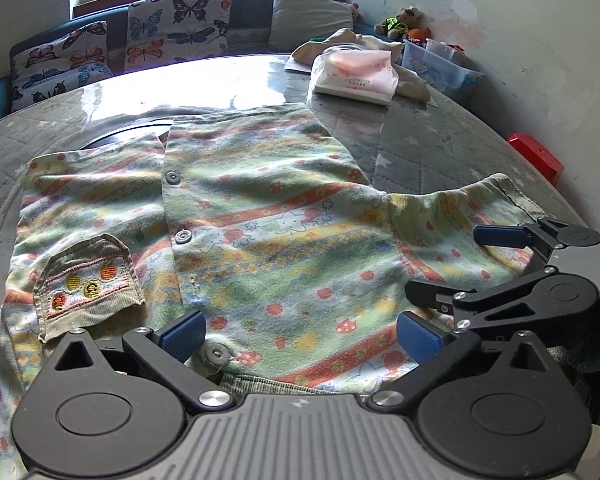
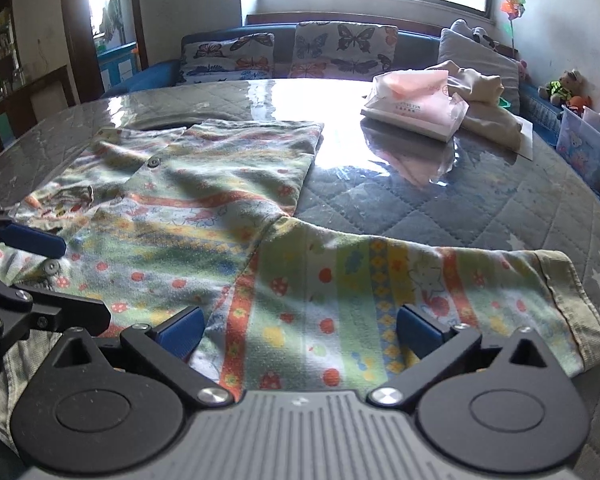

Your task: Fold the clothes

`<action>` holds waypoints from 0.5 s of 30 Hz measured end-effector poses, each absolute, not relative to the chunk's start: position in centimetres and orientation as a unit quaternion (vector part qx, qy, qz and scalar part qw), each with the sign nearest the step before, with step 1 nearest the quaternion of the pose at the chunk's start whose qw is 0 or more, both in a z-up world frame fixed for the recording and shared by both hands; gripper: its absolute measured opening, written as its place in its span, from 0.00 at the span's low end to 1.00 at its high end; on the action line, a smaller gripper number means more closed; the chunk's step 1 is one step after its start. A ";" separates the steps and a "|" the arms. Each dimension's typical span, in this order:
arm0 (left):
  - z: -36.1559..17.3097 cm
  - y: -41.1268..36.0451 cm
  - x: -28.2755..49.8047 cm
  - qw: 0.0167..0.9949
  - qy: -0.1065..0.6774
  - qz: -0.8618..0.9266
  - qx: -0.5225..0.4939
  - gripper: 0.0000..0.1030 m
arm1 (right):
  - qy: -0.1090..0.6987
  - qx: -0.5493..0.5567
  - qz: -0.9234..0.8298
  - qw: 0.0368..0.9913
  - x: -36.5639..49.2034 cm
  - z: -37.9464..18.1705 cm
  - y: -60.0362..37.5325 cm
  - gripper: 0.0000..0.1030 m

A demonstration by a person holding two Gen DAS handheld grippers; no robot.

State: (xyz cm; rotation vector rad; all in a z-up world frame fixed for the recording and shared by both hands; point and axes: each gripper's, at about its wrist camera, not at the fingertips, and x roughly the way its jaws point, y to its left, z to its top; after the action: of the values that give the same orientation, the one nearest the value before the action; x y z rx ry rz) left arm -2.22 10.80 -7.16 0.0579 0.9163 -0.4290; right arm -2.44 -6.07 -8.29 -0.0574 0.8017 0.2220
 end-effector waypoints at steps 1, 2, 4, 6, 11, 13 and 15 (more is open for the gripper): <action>-7.1 10.8 -2.2 0.874 0.439 -0.204 0.028 1.00 | 0.389 -0.025 0.109 0.914 -2.4 -8.2 -6.2 1.00; -7.1 10.8 -2.2 0.874 0.440 -0.204 0.028 1.00 | 0.389 -0.021 0.110 0.914 -2.4 -8.1 -6.2 1.00; -7.0 10.8 -2.2 0.875 0.439 -0.202 0.029 1.00 | 0.388 -0.014 0.111 0.915 -2.4 -8.0 -6.5 0.98; -6.9 10.7 -2.2 0.876 0.438 -0.199 0.029 1.00 | 0.385 -0.007 0.108 0.916 -2.4 -7.7 -6.9 0.97; -6.6 10.4 -2.1 0.878 0.435 -0.195 0.039 1.00 | 0.374 -0.005 0.095 0.923 -2.7 -6.9 -7.7 0.95; -6.4 10.2 -2.1 0.878 0.435 -0.194 0.043 1.00 | 0.370 -0.002 0.087 0.925 -2.9 -6.7 -8.3 0.94; -6.3 10.0 -2.0 0.878 0.435 -0.194 0.046 1.00 | 0.367 0.005 0.078 0.927 -3.0 -6.5 -9.1 0.92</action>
State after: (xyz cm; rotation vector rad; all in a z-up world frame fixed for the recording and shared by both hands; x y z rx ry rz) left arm -2.02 9.96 -6.34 0.0963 0.9071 -0.4038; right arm -3.03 -9.07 -6.50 0.0099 0.7535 0.1605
